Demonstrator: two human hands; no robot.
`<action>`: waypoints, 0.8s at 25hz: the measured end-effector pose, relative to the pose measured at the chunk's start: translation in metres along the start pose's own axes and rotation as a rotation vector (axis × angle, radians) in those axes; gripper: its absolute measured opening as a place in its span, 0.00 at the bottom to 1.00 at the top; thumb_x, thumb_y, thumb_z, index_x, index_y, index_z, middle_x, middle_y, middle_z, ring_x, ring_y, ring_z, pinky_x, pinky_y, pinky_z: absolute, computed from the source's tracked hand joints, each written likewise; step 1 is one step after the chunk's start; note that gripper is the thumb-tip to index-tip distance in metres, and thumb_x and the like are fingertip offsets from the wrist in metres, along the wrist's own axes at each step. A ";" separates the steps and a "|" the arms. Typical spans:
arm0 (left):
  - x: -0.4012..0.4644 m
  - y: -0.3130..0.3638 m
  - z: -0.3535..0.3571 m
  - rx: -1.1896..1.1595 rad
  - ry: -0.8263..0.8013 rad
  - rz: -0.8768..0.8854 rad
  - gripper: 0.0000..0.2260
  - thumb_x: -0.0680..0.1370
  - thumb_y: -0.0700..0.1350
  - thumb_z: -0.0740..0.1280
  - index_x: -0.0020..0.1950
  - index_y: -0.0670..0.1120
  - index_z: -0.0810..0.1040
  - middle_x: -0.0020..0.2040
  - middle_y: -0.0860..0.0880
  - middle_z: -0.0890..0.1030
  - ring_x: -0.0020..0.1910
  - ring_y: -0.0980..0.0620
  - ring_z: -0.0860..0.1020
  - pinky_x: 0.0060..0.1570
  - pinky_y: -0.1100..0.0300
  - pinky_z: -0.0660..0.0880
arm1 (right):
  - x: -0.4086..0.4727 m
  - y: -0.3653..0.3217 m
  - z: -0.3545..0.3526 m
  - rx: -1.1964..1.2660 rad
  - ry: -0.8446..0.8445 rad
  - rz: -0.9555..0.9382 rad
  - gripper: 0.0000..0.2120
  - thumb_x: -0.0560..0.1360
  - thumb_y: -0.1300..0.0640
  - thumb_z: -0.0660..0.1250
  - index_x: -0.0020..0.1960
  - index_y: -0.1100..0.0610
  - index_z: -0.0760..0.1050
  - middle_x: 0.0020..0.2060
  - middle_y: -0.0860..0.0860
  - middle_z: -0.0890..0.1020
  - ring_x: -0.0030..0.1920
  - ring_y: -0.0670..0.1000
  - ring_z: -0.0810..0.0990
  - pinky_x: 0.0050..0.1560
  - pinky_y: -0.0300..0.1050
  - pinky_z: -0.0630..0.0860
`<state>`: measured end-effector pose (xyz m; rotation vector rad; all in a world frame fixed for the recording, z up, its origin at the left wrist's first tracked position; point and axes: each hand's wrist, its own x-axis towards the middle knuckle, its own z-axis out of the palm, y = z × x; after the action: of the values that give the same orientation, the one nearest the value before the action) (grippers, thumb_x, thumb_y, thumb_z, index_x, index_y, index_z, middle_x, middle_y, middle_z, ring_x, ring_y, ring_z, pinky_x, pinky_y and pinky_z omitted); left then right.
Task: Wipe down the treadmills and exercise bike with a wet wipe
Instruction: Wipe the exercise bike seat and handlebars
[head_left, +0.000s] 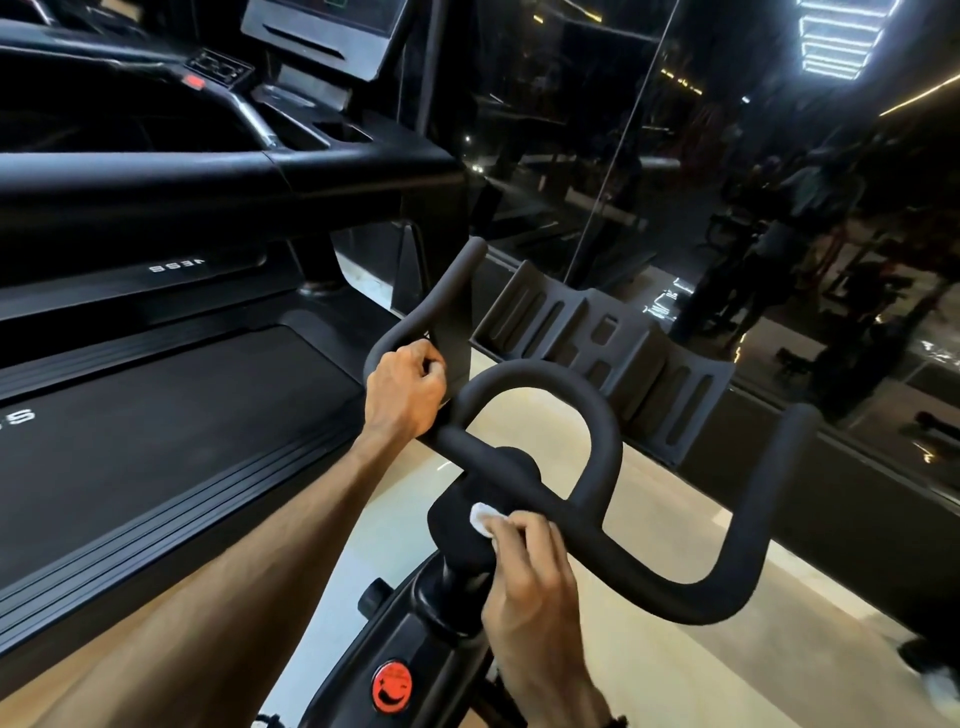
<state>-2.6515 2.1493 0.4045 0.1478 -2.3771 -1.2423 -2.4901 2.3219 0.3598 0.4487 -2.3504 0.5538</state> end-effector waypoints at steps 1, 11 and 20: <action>-0.001 0.000 0.000 -0.002 0.003 0.008 0.09 0.78 0.41 0.61 0.45 0.48 0.81 0.37 0.51 0.81 0.36 0.51 0.79 0.44 0.49 0.78 | -0.007 -0.004 0.003 0.020 -0.005 0.019 0.21 0.70 0.75 0.73 0.57 0.56 0.83 0.44 0.50 0.76 0.43 0.52 0.78 0.47 0.40 0.75; 0.001 -0.001 -0.001 -0.012 -0.006 0.013 0.08 0.79 0.41 0.61 0.47 0.48 0.81 0.40 0.51 0.82 0.38 0.53 0.79 0.43 0.56 0.73 | 0.045 -0.027 -0.040 0.689 -0.123 0.376 0.11 0.76 0.70 0.70 0.46 0.54 0.85 0.43 0.46 0.82 0.46 0.46 0.83 0.47 0.33 0.77; 0.005 -0.010 0.002 -0.069 0.019 0.012 0.09 0.84 0.45 0.58 0.55 0.47 0.77 0.42 0.48 0.81 0.39 0.50 0.78 0.43 0.52 0.71 | 0.097 0.001 -0.006 0.123 -0.376 -0.070 0.10 0.72 0.67 0.71 0.48 0.54 0.83 0.43 0.50 0.76 0.47 0.53 0.76 0.48 0.37 0.69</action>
<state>-2.6579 2.1439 0.3969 0.1228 -2.3126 -1.3100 -2.5571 2.3094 0.4296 0.7443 -2.6511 0.6269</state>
